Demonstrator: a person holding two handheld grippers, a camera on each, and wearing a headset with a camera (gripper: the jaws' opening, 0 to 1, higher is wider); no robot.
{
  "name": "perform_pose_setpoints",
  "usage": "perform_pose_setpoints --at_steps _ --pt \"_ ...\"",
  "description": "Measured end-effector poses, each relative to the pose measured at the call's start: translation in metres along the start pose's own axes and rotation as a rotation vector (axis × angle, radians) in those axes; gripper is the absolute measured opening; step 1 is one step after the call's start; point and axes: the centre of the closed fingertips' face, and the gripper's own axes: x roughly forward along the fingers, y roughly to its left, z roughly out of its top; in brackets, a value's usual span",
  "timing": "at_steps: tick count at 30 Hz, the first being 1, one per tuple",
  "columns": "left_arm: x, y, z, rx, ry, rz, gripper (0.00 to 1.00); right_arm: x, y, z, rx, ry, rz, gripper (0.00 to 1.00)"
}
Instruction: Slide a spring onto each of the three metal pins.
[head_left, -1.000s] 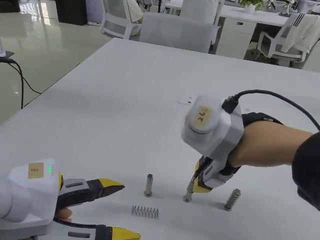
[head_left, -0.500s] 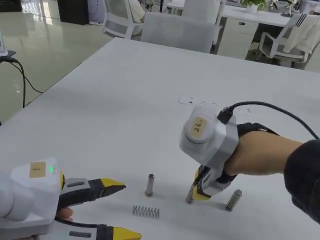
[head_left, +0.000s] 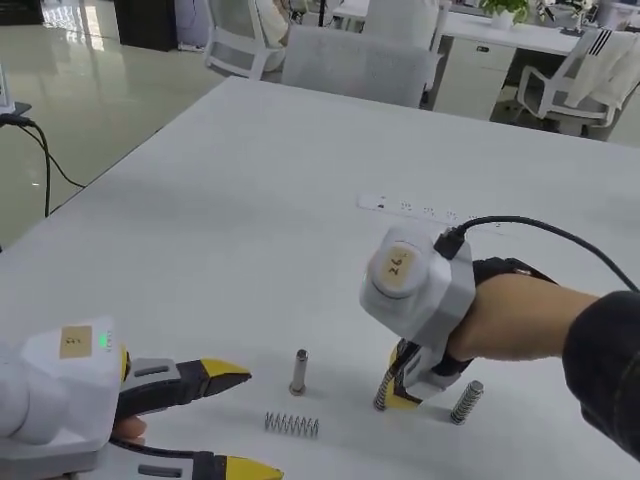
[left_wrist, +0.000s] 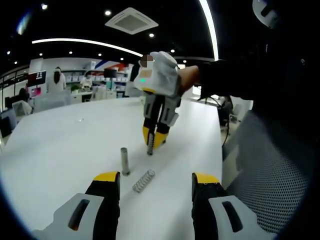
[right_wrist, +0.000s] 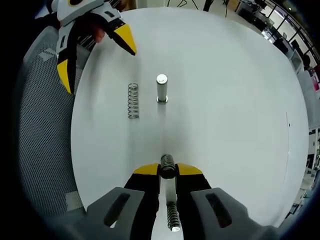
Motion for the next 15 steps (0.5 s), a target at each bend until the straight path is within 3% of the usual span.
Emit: perform_pose_setpoints --at_steps 15 --pt "0.0013 -0.0023 -0.0004 0.006 0.007 -0.007 0.52 -0.0099 0.0002 -0.0017 0.01 -0.027 -0.021 0.13"
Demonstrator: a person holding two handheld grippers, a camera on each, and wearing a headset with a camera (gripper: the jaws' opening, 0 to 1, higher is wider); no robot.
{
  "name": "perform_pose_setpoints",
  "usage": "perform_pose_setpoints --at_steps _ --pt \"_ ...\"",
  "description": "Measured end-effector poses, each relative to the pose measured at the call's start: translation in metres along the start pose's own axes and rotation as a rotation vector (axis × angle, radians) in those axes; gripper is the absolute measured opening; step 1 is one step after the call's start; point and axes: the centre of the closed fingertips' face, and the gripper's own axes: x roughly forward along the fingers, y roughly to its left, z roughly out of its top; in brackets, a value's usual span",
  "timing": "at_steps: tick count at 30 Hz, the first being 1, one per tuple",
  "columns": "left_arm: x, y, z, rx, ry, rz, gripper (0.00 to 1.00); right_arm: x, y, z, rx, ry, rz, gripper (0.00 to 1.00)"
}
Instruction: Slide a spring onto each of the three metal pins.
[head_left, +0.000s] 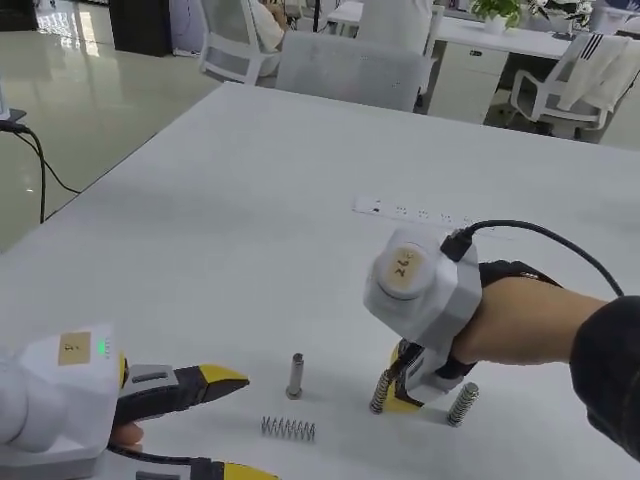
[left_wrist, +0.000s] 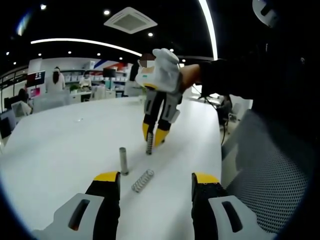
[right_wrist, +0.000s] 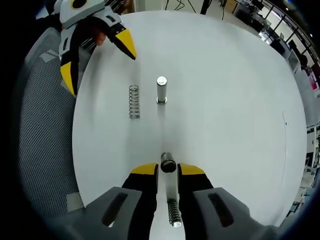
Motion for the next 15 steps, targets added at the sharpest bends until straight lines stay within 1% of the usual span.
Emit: perform_pose_setpoints --at_steps 7,10,15 --pt "0.0 -0.001 0.0 0.003 -0.001 -0.002 0.52 -0.011 -0.004 0.004 0.002 -0.018 -0.024 0.14" --pt "0.001 -0.001 0.001 0.004 -0.002 -0.003 0.52 -0.014 -0.004 0.006 -0.003 -0.018 -0.032 0.15" --pt "0.001 0.0 0.001 0.004 -0.002 -0.001 0.52 -0.018 -0.003 0.014 -0.018 -0.028 -0.045 0.15"
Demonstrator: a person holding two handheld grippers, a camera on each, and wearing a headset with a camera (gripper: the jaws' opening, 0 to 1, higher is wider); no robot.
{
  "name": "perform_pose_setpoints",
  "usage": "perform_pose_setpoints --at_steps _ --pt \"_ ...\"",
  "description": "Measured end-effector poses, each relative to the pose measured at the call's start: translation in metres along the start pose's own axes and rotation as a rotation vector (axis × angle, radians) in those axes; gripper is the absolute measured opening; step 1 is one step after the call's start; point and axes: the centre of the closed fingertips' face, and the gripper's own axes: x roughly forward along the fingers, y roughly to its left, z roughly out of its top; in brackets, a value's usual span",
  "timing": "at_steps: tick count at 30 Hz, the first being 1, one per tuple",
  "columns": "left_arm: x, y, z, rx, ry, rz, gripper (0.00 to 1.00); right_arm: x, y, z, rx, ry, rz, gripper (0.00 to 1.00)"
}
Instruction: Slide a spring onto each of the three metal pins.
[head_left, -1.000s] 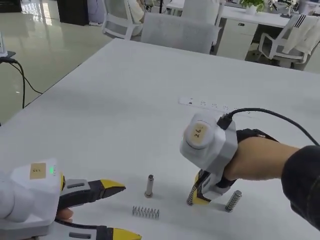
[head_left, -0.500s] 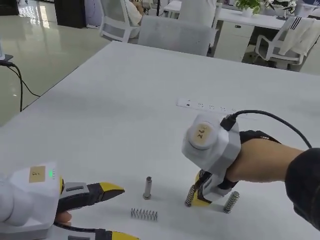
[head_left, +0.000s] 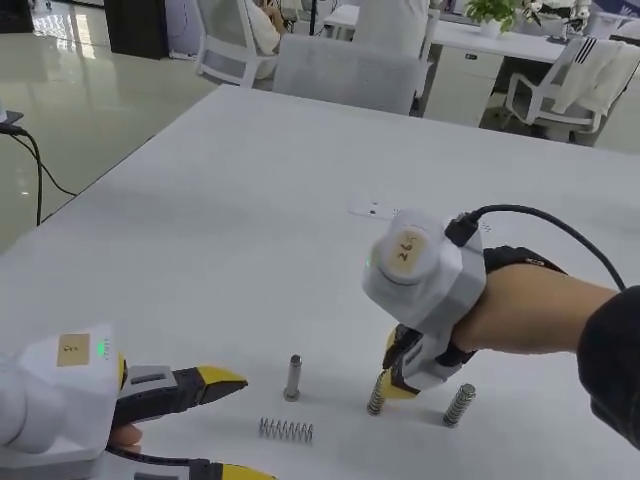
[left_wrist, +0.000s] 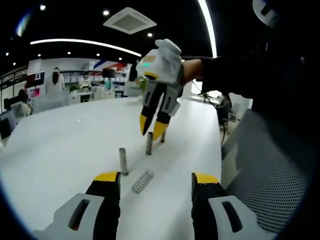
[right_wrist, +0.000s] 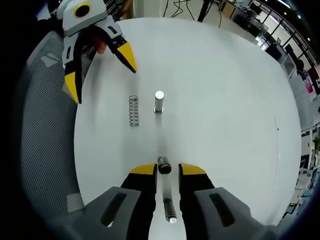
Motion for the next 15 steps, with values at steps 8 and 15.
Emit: perform_pose_setpoints --at_steps 8,15 --pt "0.0 0.0 0.001 0.002 -0.002 0.001 0.52 -0.005 0.007 0.018 -0.044 -0.016 -0.004 0.14" --pt "0.0 0.0 0.001 0.006 0.0 0.0 0.52 -0.003 0.018 0.032 -0.081 -0.028 0.011 0.14"
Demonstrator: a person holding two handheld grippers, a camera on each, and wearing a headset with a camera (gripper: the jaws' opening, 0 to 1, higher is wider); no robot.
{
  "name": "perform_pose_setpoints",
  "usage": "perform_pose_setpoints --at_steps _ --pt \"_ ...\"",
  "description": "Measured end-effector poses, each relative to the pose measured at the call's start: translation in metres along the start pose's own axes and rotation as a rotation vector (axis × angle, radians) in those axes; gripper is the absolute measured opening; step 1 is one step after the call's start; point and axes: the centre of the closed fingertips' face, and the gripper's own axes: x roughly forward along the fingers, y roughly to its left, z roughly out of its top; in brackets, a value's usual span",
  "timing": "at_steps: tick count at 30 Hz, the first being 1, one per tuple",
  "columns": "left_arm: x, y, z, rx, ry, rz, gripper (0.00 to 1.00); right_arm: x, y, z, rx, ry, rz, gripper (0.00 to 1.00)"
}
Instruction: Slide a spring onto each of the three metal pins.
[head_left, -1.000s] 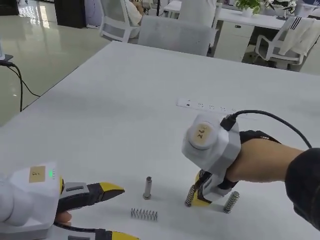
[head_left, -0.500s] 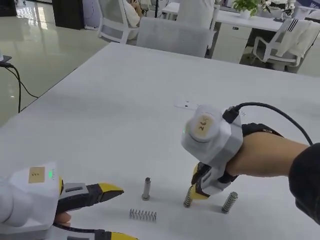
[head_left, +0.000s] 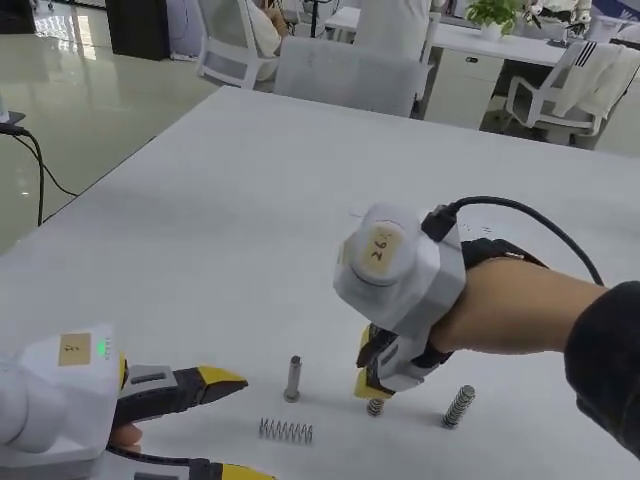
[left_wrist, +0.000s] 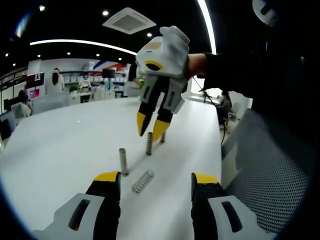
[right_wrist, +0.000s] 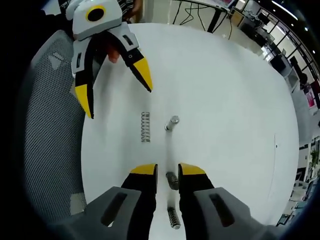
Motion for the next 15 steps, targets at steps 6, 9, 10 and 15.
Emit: perform_pose_setpoints --at_steps 6,9,10,15 --pt "0.0 0.001 -0.001 0.0 -0.001 0.0 0.52 0.008 0.011 0.007 -0.025 0.001 0.027 0.14" --pt "-0.001 0.001 -0.001 -0.001 -0.001 0.0 0.51 0.014 0.018 0.012 -0.039 0.004 0.046 0.13" --pt "-0.001 0.001 -0.002 0.0 0.0 -0.001 0.51 0.015 0.019 0.013 -0.043 0.003 0.051 0.13" --pt "-0.001 0.001 -0.002 0.001 0.003 -0.004 0.51 0.024 0.028 0.02 -0.055 0.002 0.076 0.13"
